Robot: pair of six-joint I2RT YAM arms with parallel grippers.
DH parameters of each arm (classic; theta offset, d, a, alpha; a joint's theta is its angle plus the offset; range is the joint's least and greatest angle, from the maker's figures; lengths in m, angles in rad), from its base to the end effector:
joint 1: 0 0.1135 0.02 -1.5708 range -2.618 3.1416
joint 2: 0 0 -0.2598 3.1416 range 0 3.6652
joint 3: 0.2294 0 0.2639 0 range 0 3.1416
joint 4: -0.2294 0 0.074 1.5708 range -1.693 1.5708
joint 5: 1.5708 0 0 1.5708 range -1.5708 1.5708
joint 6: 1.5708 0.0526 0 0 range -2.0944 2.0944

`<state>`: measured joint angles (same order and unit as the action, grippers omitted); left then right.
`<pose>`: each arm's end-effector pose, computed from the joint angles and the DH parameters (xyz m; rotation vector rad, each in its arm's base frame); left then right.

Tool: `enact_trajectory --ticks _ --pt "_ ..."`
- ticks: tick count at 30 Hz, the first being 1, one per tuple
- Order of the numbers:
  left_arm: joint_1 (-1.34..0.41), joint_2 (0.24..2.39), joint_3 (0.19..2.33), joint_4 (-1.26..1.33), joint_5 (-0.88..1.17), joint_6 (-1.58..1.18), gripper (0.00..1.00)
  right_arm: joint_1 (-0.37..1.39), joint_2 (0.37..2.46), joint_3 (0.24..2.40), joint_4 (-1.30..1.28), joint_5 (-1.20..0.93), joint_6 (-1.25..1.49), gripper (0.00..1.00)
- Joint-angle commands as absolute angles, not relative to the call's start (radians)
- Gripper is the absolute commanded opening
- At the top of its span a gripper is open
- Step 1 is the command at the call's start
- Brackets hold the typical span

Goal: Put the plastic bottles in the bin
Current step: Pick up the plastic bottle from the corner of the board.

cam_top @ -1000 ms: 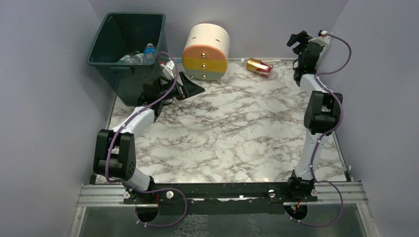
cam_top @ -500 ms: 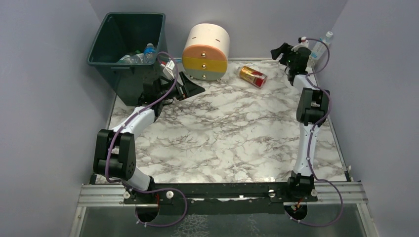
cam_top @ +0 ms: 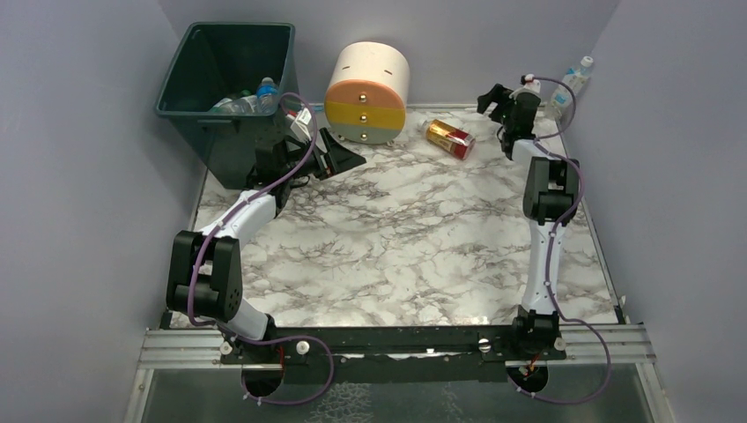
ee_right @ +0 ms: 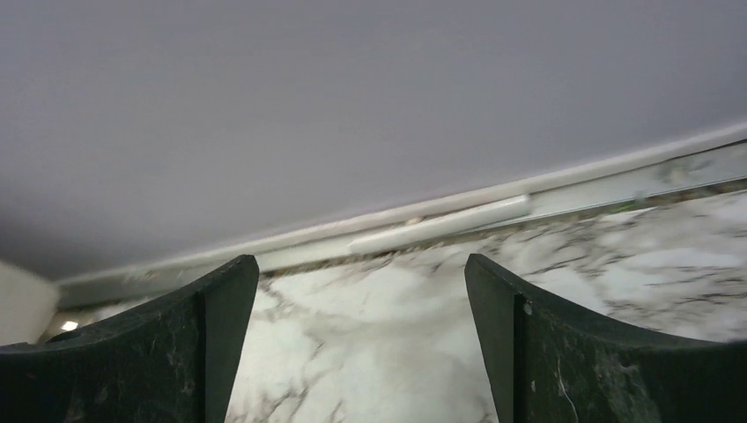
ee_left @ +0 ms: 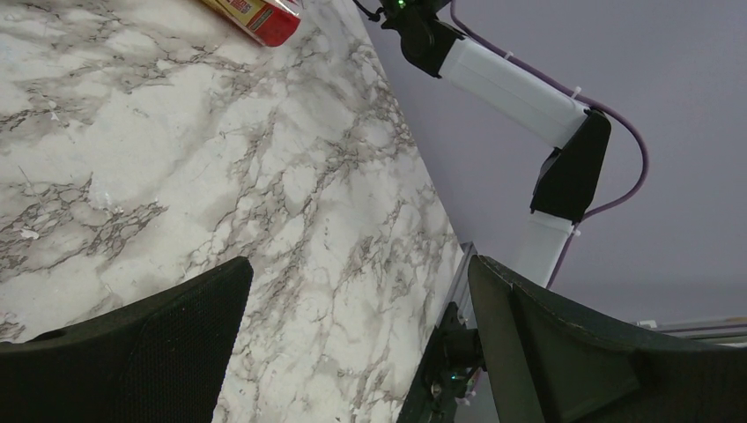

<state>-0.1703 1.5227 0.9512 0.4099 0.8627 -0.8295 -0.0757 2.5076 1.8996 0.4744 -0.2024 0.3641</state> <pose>0.3509 -0.1009 0.2671 0.0830 1.9107 -1.4452 0.5980 -0.0348 0.1531 0.2248 1.7020 0.3868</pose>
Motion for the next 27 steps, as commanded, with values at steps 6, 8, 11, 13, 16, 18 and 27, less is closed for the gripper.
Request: enact_trajectory --ticks 6,8,11,13,16,18,27 --pt "-0.173 1.530 0.937 0.405 0.826 -0.799 0.99 -0.148 2.511 2.079 0.647 0.173 0.377 0.94" --pt "-0.173 1.534 0.936 0.400 0.819 -0.792 0.99 -0.166 2.499 2.087 0.668 0.151 0.401 0.94" --pt "-0.173 1.541 0.941 0.394 0.816 -0.787 0.99 -0.193 2.503 2.127 0.675 0.188 0.417 0.95" --pt "-0.173 1.548 0.937 0.393 0.813 -0.785 0.99 -0.222 2.535 2.191 0.658 0.195 0.438 0.96" --pt "-0.173 1.551 0.928 0.390 0.806 -0.778 0.99 -0.250 2.624 2.320 0.624 0.216 0.445 0.96" --pt "-0.172 1.557 0.926 0.387 0.804 -0.773 0.99 -0.269 2.711 2.455 0.593 0.228 0.443 0.95" --pt "-0.178 1.593 0.939 0.361 0.790 -0.747 0.99 -0.346 2.871 2.584 0.588 0.224 0.490 0.91"
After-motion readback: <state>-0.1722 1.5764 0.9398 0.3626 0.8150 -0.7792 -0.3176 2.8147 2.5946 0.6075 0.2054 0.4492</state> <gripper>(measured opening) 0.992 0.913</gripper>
